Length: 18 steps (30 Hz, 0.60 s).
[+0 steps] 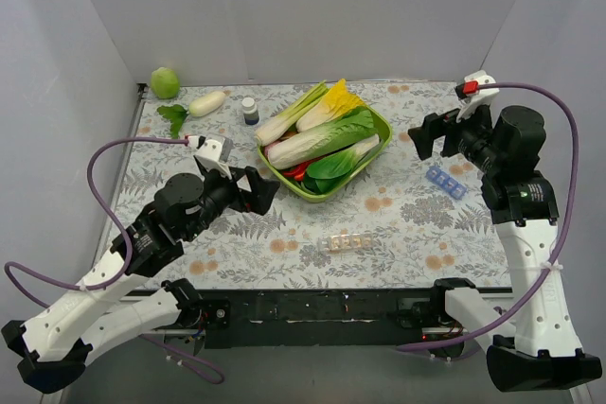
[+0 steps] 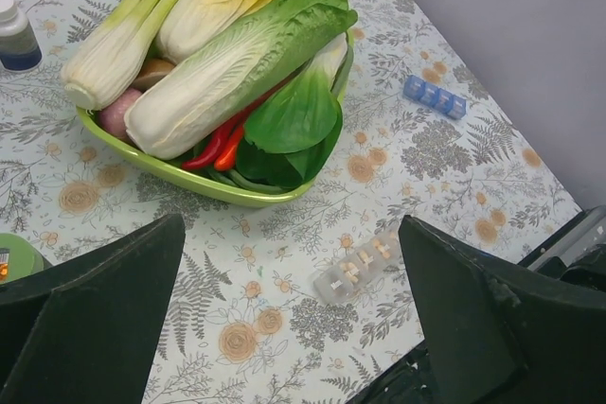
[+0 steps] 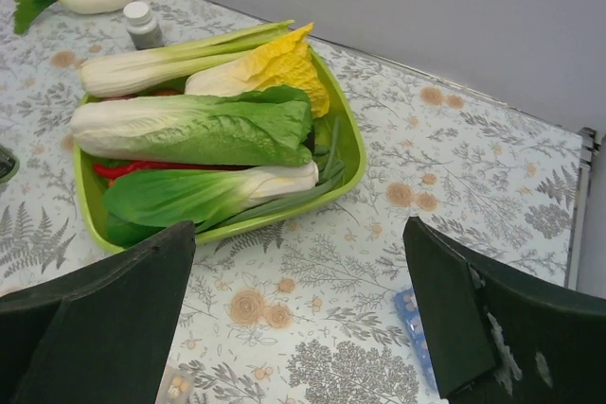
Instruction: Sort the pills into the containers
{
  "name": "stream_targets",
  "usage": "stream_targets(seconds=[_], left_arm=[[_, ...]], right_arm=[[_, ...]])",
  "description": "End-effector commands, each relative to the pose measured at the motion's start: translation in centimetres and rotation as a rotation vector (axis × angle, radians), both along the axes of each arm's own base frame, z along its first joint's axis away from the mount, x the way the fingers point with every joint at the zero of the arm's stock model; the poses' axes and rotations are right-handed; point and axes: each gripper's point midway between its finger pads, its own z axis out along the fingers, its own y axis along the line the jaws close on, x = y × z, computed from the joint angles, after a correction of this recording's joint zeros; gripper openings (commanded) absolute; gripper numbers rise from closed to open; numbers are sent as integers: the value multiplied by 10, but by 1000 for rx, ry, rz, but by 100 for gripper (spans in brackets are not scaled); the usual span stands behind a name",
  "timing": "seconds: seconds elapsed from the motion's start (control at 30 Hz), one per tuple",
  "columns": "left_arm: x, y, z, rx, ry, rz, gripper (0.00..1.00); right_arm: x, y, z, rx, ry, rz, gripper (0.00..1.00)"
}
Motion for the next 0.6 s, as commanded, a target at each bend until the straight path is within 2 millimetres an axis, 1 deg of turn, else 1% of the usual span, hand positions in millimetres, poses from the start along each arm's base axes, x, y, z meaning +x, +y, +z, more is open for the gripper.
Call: stream_targets(seconds=[0.0, 0.03, 0.07, 0.1, 0.13, 0.17, 0.2, 0.23, 0.27, 0.3, 0.33, 0.37, 0.4, 0.43, 0.47, 0.5, 0.53, 0.57], left_arm=[[1, 1, -12, 27, -4, -6, 98], [0, -1, -14, 27, -3, -15, 98], [0, -2, -23, 41, 5, -23, 98], [-1, -3, -27, 51, 4, -33, 98], [-2, -6, -30, 51, 7, -50, 98], [-2, -7, -34, 57, 7, -54, 98], [-1, -7, -43, 68, 18, -51, 98], [-1, -7, -46, 65, 17, -49, 98], [0, -7, -49, 68, 17, -45, 98], [0, -7, -60, 80, 28, -46, 98], [0, -9, -58, 60, 12, -53, 98], [-3, -13, -60, 54, 9, -81, 98], [-5, -15, -65, 57, 9, -100, 98], [-5, -18, -74, 71, 0, -122, 98], [-8, -22, -84, 89, 1, -153, 98], [-14, -29, -91, 96, 6, -213, 98], [-17, -33, -106, 113, 14, -247, 98], [-21, -37, -116, 136, 14, -292, 98]], right_arm=[[-11, 18, 3, -72, -82, 173, 98], [-17, 25, -7, -90, -64, 237, 98], [-24, 32, -13, -118, -67, 306, 98], [-36, 47, -19, -170, -111, 459, 98], [-44, 54, -27, -211, -139, 559, 98], [-62, 62, -52, -218, -81, 671, 98], [-71, 70, -59, -259, -155, 798, 97], [-75, 72, -68, -257, -148, 834, 96], [-78, 73, -88, -250, -114, 862, 97], [-78, 73, -96, -296, -162, 886, 98], [-80, 74, -108, -314, -163, 906, 98], [-81, 75, -119, -345, -175, 922, 98], [-83, 72, -145, -388, -133, 929, 98], [-86, 77, -158, -456, -168, 985, 98], [-85, 74, -173, -510, -141, 987, 98], [-89, 73, -195, -531, -98, 1009, 98], [-90, 77, -204, -562, -104, 1041, 98], [-89, 74, -216, -599, -80, 1041, 98]])
